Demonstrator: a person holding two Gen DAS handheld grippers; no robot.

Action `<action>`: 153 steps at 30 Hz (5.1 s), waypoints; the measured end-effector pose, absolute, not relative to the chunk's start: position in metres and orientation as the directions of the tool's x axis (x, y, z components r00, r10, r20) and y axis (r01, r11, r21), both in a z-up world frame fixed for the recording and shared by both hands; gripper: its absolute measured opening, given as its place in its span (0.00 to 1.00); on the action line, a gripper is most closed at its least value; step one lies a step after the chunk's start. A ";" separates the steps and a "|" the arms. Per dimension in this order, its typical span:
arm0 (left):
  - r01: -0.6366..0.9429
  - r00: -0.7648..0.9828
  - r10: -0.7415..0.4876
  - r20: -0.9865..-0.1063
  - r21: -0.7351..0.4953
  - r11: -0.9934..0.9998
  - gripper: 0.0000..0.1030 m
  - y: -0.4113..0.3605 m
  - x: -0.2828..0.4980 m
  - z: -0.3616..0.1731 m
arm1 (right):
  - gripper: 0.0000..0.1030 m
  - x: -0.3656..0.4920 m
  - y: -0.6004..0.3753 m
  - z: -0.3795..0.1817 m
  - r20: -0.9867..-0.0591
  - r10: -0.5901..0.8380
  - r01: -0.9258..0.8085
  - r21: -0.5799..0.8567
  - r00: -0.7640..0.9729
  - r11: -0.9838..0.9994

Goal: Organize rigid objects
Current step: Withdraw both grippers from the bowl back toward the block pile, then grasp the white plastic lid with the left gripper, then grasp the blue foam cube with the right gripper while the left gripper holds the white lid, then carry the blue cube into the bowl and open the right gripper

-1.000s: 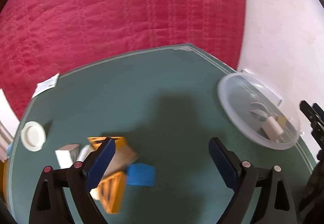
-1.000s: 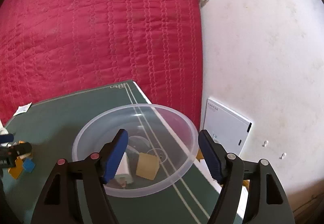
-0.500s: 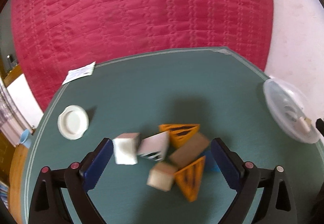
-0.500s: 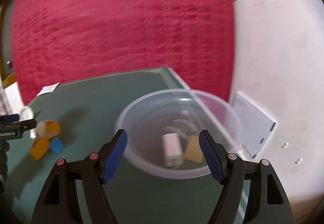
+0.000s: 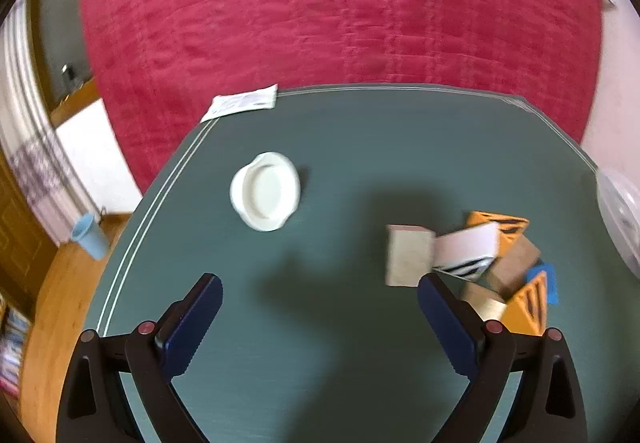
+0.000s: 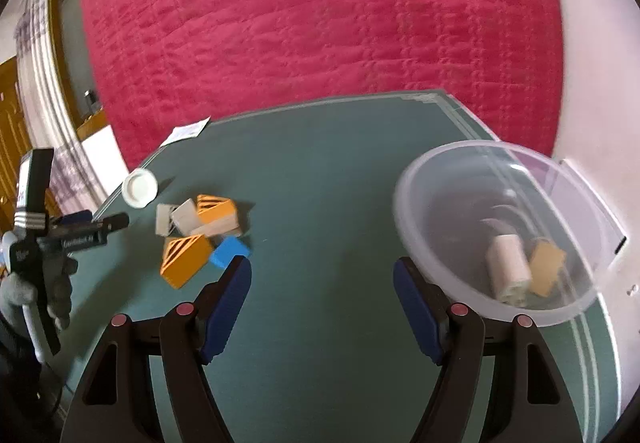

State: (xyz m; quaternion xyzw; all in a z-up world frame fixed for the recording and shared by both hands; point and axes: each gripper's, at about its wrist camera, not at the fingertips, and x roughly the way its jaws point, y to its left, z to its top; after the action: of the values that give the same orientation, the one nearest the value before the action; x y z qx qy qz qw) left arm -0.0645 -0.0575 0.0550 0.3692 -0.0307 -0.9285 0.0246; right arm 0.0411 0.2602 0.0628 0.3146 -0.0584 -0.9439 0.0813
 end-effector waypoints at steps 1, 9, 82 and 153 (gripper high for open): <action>0.037 -0.724 -0.073 -0.686 0.068 -0.997 0.97 -0.063 -0.066 0.056 | 0.72 0.040 0.255 0.061 -0.590 -0.199 0.128 0.161 -0.782 -0.979; 0.131 -0.723 -0.145 -0.675 0.072 -0.989 0.97 -0.100 -0.087 0.062 | 0.72 0.036 0.233 0.052 -0.616 -0.234 0.175 0.156 -0.752 -0.972; -0.055 -0.754 0.087 -0.651 -0.069 -0.996 0.23 -0.085 -0.117 0.061 | 0.39 -0.031 0.146 0.021 -0.740 -0.268 0.410 -0.011 -0.617 -0.912; -0.476 -0.680 0.371 -0.632 -0.004 -0.880 0.23 0.138 -0.058 0.092 | 0.51 0.055 0.426 0.055 -0.538 0.208 -0.384 0.239 -0.817 -0.892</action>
State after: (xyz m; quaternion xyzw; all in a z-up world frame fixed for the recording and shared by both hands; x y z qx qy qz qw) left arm -0.0575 0.1382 0.0920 0.3257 -0.0805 -0.9131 -0.2317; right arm 0.0546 0.4259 0.0555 0.2581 -0.1707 -0.9377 -0.1580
